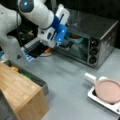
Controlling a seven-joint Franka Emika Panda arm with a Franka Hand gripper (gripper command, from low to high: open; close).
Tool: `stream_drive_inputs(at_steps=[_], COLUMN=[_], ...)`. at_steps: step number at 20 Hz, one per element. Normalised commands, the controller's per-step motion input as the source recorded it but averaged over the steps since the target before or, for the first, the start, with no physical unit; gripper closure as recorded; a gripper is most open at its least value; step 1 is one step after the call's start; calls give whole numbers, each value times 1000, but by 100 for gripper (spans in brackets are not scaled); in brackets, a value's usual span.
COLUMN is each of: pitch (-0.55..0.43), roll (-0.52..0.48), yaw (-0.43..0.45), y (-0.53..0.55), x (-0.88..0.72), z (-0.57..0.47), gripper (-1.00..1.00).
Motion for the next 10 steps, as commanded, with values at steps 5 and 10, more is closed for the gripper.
stream_drive_inputs(at_steps=[5,10], pitch=[-101,-103], roll=[142,48], yaw=[56,106], y=[-266,-189], x=[-145,-40], z=[-223,-187], gripper=[-100,-100])
